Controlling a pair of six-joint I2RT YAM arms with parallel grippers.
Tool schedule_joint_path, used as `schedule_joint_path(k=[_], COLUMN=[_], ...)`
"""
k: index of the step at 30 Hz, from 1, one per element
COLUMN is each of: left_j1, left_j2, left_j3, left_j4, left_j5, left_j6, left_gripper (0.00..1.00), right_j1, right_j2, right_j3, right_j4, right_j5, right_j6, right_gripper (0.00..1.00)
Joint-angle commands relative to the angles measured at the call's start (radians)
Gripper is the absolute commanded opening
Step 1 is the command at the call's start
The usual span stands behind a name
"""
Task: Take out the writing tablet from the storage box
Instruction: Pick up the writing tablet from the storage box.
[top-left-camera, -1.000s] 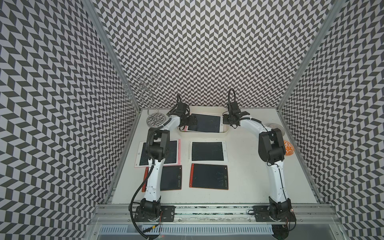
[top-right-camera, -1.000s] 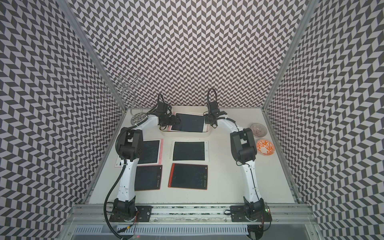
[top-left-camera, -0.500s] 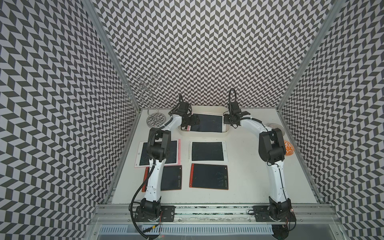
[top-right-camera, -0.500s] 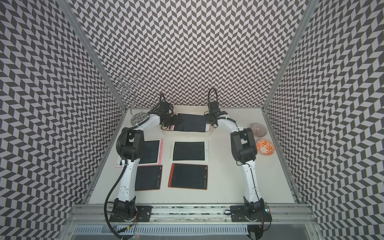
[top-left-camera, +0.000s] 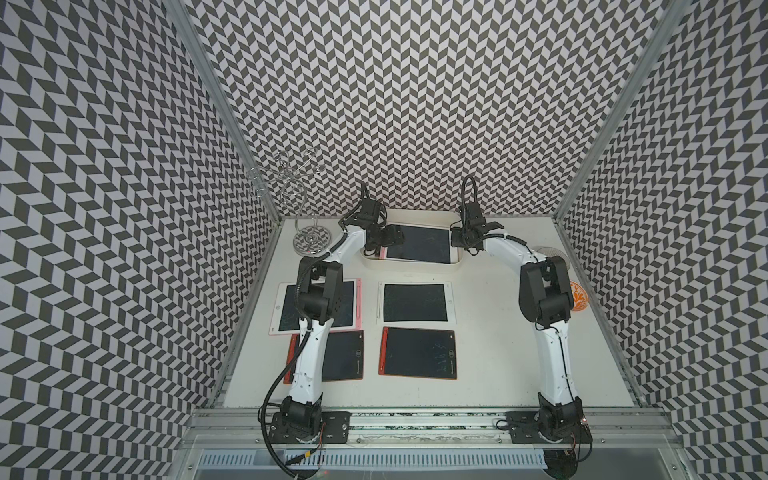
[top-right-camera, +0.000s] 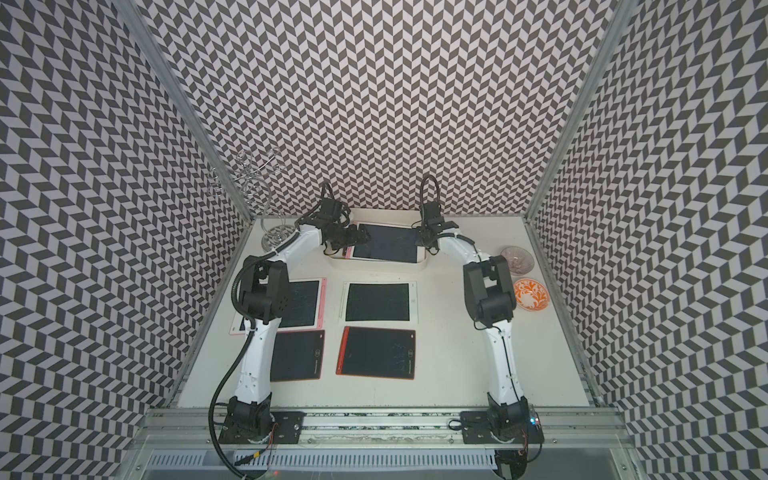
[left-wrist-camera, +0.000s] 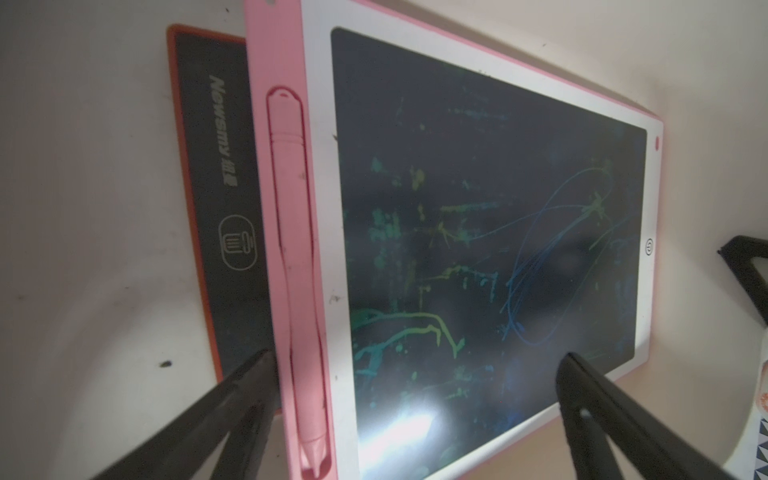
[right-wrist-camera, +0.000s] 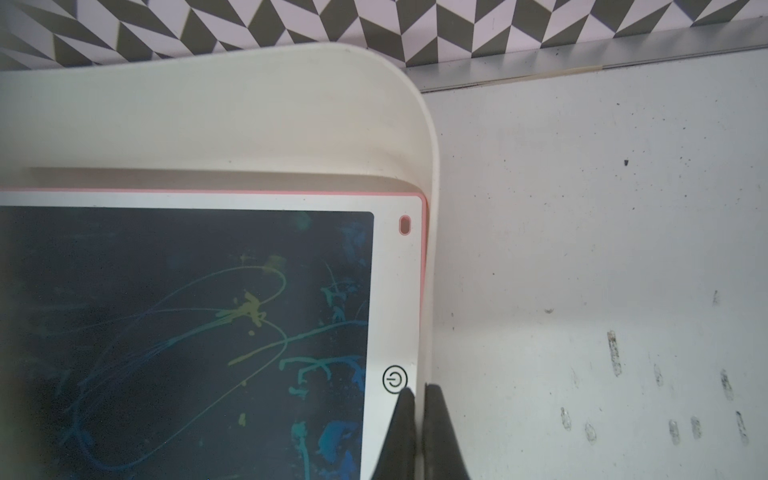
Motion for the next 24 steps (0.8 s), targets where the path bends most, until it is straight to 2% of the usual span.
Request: schedule_joint_path(k=[1,24], left_j1=[-0.033,-0.028], left_j2=[-0.081,-0.147], left_j3=[0.033,0.001], left_j4=[0.005,0.035], left_j5=[0.12,0.23], left_j6=[-0.019,-0.102], left_gripper=[0.99,0.98], right_j1=[0.025,0.025], right_j2=[0.023,0.02], right_j3=[0.03,0.024], right_j4=[0.041,0.037], right_j5=[-0.073,-0.073], right_j6=[0.005,0.004], right_gripper=[0.03,0.03])
